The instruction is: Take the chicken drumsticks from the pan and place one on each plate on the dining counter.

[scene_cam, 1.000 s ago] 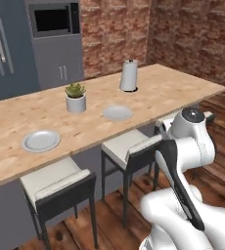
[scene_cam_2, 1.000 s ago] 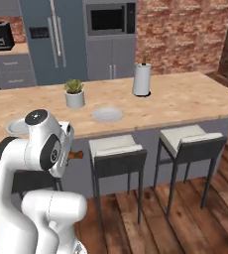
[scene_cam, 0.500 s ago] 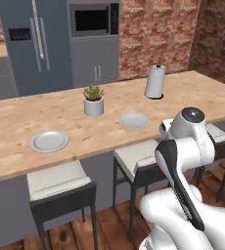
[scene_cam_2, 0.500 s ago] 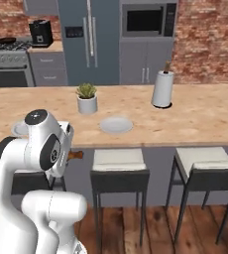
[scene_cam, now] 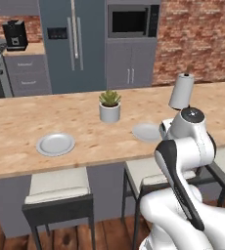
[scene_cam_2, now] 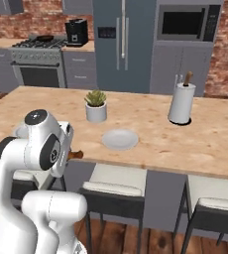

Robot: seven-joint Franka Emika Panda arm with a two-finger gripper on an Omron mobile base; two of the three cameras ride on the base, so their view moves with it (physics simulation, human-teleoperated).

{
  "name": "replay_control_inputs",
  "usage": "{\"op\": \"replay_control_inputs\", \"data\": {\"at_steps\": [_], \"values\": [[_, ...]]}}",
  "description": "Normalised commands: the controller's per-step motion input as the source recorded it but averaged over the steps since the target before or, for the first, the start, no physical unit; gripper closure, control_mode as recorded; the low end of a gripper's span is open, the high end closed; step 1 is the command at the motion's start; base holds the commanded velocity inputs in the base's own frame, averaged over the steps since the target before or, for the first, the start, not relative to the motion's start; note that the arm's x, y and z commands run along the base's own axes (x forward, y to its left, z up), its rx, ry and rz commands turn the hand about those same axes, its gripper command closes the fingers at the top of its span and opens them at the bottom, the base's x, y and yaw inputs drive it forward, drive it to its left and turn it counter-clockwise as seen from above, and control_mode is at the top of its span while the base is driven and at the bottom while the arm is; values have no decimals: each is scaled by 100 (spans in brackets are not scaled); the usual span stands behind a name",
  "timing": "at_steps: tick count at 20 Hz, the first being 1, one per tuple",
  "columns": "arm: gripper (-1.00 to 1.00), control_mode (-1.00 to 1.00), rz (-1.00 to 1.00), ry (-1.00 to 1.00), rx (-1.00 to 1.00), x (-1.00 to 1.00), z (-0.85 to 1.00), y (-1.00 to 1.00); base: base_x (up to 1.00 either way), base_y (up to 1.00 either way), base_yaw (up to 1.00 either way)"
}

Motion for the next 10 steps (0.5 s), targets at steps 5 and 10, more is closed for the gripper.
{"op": "replay_control_inputs", "data": {"at_steps": [5, 10], "values": [[100, -100, 9, -19, 1, 28, 0, -45, 7, -11, 6], [100, -100, 0, -10, 4, 77, 0, -50, 0, 0, 0]]}}
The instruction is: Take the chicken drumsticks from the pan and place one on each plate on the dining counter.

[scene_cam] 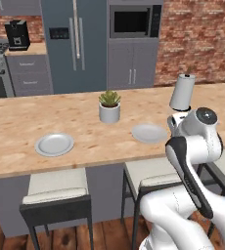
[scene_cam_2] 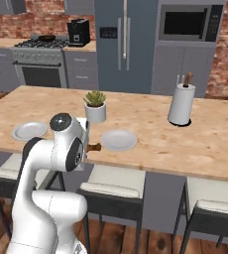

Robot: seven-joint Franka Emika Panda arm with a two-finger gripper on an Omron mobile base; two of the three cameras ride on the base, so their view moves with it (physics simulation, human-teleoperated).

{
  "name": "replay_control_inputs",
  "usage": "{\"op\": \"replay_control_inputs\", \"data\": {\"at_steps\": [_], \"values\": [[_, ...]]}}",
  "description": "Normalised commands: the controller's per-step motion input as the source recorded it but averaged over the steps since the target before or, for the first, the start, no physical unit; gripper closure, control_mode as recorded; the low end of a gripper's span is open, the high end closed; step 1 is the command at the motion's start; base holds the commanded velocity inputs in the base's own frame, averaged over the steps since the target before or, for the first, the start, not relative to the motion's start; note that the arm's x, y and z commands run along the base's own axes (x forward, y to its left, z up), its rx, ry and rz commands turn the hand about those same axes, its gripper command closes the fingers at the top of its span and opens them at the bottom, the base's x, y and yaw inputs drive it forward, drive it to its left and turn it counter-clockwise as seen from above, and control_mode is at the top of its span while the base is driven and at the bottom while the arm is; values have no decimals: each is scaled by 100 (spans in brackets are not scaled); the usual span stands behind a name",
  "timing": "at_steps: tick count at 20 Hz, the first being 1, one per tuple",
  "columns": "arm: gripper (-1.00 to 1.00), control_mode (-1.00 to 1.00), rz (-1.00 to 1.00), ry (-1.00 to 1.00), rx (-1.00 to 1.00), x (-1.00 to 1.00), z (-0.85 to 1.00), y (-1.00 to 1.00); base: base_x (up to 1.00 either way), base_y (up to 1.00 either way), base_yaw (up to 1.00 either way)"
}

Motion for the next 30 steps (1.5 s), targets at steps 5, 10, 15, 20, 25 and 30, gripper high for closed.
{"op": "replay_control_inputs", "data": {"at_steps": [5, 10, 15, 20, 25, 30], "values": [[100, -100, 0, -8, 4, 100, -3, -19, 0, 0, 0], [100, -100, 0, 1, 2, 100, -3, 0, 0, 0, 0], [100, -100, 0, 18, 0, 100, -1, 0, 0, 0, 0], [100, -100, 4, 18, -3, 85, -18, -2, 0, 0, 0], [100, -100, 6, 0, -3, 57, -54, -10, 0, 0, 0], [100, -100, 7, -1, -9, 40, -79, -16, 0, 0, 0]]}}
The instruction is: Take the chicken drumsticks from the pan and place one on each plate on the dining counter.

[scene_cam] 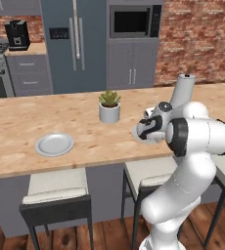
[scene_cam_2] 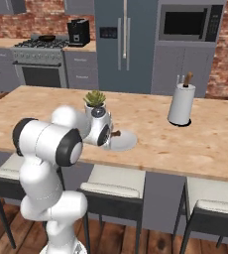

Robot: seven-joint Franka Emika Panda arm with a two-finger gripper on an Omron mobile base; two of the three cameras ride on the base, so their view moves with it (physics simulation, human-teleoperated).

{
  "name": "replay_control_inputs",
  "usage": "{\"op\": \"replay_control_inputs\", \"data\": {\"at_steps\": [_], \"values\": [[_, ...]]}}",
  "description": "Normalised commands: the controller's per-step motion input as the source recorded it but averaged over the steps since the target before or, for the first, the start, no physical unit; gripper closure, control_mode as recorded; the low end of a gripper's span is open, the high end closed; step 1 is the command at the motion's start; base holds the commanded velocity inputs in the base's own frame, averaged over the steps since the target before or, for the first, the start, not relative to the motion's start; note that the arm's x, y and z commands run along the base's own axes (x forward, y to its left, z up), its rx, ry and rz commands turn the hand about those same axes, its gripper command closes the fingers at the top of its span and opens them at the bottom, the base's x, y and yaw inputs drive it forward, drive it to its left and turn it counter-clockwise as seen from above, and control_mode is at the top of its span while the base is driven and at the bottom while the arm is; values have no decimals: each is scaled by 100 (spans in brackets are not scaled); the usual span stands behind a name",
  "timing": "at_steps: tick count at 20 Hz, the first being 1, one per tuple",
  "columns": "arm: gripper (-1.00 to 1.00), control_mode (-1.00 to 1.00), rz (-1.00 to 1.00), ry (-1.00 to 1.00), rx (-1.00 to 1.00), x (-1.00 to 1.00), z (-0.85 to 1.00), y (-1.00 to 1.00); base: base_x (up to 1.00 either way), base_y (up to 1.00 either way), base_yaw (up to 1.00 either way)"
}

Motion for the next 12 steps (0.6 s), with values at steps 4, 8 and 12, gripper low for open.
{"op": "replay_control_inputs", "data": {"at_steps": [4, 8, 12], "values": [[100, -100, 8, -1, -10, 33, -61, -6, 0, 0, 0], [100, -100, 8, 0, -4, 41, -39, -18, 0, 0, 0], [100, -100, 8, 0, 0, 48, -11, -27, 0, 0, 0]]}}
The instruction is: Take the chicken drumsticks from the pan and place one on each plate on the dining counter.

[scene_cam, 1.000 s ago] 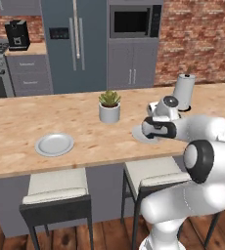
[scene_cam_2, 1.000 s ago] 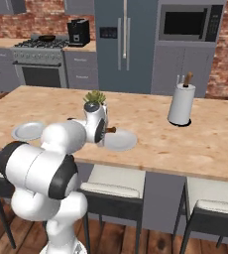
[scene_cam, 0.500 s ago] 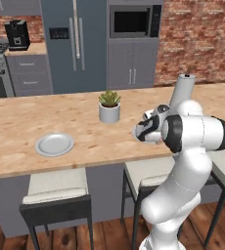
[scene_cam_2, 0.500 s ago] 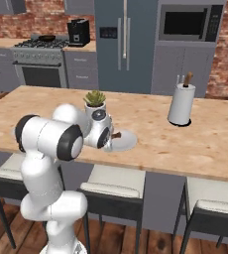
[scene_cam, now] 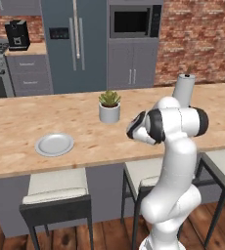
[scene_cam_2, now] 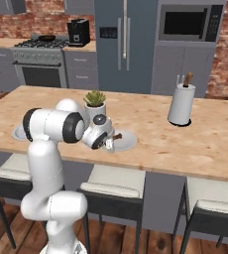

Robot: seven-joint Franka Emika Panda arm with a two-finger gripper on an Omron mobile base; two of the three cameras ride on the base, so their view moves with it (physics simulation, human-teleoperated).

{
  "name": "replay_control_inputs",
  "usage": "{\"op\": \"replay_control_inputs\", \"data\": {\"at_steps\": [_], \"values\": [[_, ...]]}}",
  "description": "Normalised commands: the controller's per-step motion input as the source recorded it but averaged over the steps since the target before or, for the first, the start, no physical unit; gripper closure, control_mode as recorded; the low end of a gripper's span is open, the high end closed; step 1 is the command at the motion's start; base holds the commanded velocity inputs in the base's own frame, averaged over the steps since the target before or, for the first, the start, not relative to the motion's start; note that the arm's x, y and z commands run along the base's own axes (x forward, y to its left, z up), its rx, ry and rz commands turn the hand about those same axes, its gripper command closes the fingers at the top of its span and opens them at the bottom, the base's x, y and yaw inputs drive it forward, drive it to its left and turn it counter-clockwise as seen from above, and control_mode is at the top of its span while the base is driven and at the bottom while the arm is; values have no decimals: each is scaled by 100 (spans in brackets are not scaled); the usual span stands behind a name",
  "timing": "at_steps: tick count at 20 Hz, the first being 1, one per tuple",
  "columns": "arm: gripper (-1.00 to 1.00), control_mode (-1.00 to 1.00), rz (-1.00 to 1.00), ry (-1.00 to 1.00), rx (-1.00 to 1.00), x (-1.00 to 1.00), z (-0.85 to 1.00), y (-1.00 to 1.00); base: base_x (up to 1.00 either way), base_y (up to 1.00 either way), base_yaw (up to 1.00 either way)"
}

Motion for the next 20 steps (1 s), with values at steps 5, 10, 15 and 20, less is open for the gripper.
{"op": "replay_control_inputs", "data": {"at_steps": [5, 10, 15, 20], "values": [[100, -100, 8, 0, 0, 63, 0, -38, 0, 0, 0], [100, -100, 11, 0, -2, 47, -30, -32, 0, 0, 0], [100, -100, 9, 0, -3, 43, -30, -1, 0, 0, 0], [-100, -100, 6, -1, -5, 18, -5, -1, 0, 0, 0]]}}
